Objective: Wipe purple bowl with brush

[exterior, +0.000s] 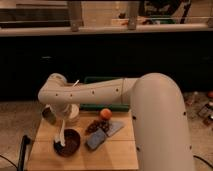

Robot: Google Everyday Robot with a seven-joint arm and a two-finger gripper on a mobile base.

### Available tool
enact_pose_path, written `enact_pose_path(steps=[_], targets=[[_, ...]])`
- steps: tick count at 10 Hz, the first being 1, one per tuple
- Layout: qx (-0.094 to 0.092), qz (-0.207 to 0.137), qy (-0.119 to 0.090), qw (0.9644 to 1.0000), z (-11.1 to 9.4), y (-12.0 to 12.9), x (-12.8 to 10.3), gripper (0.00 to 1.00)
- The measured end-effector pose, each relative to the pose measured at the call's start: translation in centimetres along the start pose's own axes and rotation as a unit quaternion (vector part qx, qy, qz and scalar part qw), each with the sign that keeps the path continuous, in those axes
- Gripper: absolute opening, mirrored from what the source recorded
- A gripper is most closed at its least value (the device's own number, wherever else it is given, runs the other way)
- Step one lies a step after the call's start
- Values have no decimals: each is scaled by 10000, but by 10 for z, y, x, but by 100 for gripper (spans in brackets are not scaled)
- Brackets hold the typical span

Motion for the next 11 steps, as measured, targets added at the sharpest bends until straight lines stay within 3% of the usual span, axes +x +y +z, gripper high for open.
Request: enact_pose_path(steps=[2,5,7,11], targets=[[-41,-150,-103,9998,4,9,-17,0],[-152,-63,-191,9997,10,36,-19,0],[-217,228,-135,9994,8,65,-7,0],[-273,552,114,9980,0,71,27,0]])
